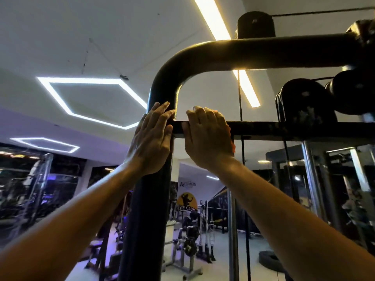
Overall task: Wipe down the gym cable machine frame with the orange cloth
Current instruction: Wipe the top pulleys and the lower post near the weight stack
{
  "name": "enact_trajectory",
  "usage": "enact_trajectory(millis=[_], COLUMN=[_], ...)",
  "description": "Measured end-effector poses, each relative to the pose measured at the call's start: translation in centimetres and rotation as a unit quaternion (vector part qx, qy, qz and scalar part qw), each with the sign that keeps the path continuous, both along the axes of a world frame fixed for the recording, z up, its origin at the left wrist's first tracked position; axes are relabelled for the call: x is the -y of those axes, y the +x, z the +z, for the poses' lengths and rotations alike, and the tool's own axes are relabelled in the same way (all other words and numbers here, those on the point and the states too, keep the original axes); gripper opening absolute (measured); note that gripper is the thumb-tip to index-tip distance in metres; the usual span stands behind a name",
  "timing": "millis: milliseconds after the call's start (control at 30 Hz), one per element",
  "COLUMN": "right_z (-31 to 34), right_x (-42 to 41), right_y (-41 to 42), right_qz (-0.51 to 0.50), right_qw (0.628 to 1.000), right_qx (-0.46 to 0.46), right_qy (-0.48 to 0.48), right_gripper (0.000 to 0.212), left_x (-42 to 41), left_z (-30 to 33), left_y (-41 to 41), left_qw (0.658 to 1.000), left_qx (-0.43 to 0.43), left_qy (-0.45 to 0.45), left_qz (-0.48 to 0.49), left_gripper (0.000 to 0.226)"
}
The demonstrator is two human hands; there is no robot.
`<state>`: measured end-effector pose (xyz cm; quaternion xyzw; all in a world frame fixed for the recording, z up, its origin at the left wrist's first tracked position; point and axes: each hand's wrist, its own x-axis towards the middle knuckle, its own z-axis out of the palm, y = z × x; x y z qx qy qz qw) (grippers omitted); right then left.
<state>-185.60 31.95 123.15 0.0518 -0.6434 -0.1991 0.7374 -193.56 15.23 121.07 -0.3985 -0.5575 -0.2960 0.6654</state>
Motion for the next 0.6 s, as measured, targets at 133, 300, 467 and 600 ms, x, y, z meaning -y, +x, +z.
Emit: enact_trajectory(millis=[133,300,467,600], right_z=[-1.3,-1.7,-0.7,-0.9], right_x=[-3.2,-2.3,3.0,2.1], right_y=[1.7,1.4,-2.0,-0.5], right_qz=[0.010,0.011,-0.010,-0.009], right_qw=[0.999,0.998,0.999,0.998], right_qx=[-0.024,-0.065,-0.031,-0.019], right_qy=[-0.018,-0.025,0.002,0.051], right_gripper=[0.045,0.046,0.047,0.046], left_x=[0.0,-0.2,0.2,0.4], left_z=[0.1,0.3,0.2,0.2], left_y=[-0.2,-0.8,-1.1,-1.1], left_qw=[1.000,0.997,0.990,0.987], left_qx=[0.008,0.032,0.050,0.046], left_qy=[0.001,0.009,0.016,0.002], left_qz=[-0.010,-0.071,-0.131,-0.157], left_gripper=[0.042,0.045,0.049,0.050])
